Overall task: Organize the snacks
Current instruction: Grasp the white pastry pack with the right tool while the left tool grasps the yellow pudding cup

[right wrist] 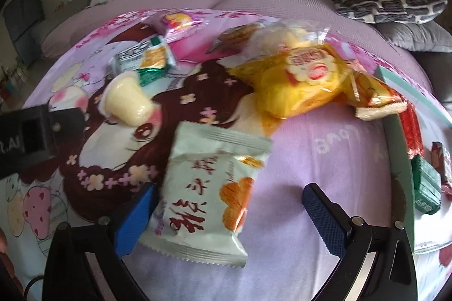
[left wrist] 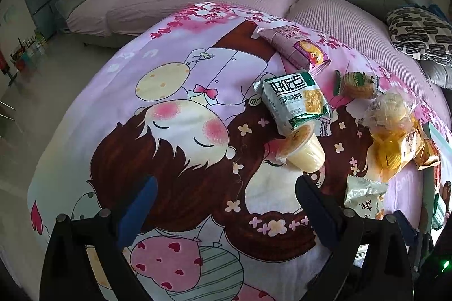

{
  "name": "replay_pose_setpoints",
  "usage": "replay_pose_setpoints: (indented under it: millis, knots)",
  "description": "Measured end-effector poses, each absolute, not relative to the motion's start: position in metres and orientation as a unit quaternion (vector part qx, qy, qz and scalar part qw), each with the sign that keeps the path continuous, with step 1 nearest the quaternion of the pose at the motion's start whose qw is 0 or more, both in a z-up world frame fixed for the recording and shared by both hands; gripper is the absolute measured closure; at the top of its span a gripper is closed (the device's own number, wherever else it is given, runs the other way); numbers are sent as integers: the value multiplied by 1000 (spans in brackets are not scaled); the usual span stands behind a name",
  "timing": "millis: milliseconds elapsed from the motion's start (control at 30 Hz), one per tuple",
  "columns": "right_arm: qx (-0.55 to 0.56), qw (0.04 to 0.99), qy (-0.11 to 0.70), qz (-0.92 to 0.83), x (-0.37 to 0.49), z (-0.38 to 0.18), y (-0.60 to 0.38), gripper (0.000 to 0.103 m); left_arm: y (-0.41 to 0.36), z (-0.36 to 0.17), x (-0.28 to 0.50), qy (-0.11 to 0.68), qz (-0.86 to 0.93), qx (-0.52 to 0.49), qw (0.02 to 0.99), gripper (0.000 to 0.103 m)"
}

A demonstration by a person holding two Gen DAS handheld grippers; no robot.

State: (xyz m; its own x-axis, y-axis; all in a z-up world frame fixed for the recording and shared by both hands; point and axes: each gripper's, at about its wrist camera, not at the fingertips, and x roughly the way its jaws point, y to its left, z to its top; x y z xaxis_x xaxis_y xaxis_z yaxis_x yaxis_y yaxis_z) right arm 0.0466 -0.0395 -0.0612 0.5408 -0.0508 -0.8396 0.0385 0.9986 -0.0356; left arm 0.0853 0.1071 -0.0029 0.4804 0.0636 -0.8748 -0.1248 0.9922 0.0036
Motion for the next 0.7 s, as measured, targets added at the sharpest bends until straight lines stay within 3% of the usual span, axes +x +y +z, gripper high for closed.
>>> replay_pose_setpoints:
  millis: [400, 700]
  knots:
    - [23, 876, 478, -56, 45, -57, -77, 3, 82, -6, 94, 494, 10, 0, 870, 5]
    - [24, 875, 479, -65, 40, -52, -86, 28, 59, -18, 106, 479, -19, 41, 877, 5]
